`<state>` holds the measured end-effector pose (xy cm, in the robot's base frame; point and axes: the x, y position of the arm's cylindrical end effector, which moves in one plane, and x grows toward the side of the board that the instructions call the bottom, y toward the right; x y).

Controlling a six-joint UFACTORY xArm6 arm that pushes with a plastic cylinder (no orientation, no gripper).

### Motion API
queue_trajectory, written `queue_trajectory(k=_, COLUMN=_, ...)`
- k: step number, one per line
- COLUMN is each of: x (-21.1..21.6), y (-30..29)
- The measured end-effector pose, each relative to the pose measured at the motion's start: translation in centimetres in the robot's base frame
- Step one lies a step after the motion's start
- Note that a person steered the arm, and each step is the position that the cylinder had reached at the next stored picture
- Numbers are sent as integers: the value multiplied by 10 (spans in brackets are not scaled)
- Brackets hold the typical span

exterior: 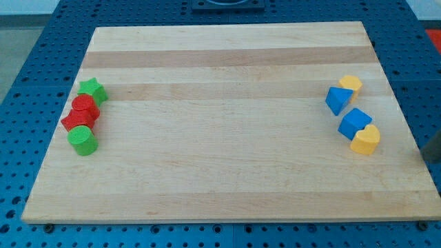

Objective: Move the yellow heart into the blue cube

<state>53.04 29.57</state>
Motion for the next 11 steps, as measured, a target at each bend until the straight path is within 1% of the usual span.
queue_trajectory(k=2, x=-1, y=-87)
queue_trajectory(k=3, x=0, y=-107)
queue_trajectory(k=4, x=30, y=-107)
queue_trajectory(k=5, x=46, y=-128)
queue_trajectory(k=6, x=17, y=-147)
queue_trajectory(k=7, x=-28, y=-142)
queue_trajectory(k=8, x=-35, y=-107)
queue_trajectory(k=9, x=-31, y=-109)
queue_trajectory(k=10, x=-5, y=-132)
queue_trajectory(k=11, x=13, y=-130)
